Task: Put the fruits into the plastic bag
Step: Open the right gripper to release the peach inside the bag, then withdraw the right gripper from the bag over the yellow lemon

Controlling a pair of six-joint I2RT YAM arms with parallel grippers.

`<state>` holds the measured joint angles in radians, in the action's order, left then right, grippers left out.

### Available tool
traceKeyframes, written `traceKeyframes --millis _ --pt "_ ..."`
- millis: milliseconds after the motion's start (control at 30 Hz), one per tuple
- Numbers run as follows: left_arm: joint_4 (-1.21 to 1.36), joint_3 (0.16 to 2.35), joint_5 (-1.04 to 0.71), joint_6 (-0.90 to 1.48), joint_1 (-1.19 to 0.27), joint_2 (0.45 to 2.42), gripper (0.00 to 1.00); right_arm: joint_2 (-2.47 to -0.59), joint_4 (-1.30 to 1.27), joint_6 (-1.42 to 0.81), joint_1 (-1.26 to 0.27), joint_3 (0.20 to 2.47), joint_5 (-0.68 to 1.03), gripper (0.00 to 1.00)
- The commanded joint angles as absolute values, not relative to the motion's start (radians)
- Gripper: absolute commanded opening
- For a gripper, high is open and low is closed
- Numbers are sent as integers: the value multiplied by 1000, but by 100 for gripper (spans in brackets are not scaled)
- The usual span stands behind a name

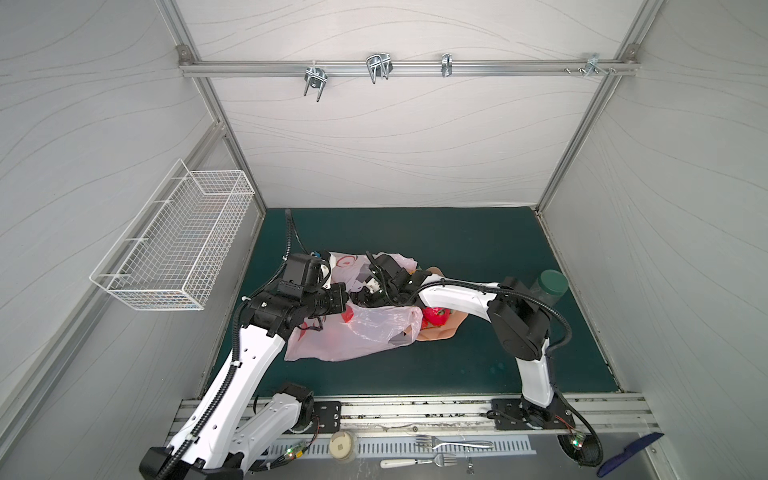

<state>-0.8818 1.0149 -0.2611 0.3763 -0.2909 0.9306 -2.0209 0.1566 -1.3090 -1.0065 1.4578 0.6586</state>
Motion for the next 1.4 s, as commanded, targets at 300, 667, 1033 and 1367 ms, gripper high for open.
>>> traceKeyframes --millis 300,667,1033,1367 --pt "-856 1012 -231 387 -298 908 0 -1916 161 -1281 -984 1419 665 84" --pt "-868 1003 -204 390 -298 894 0 -1720 350 -1153 -910 1329 558 85" --pt "-879 999 -186 381 -298 897 0 -1583 404 -1109 -858 1241 524 86" --pt "-879 999 -172 377 -298 900 0 -1483 624 -901 -735 1282 443 86"
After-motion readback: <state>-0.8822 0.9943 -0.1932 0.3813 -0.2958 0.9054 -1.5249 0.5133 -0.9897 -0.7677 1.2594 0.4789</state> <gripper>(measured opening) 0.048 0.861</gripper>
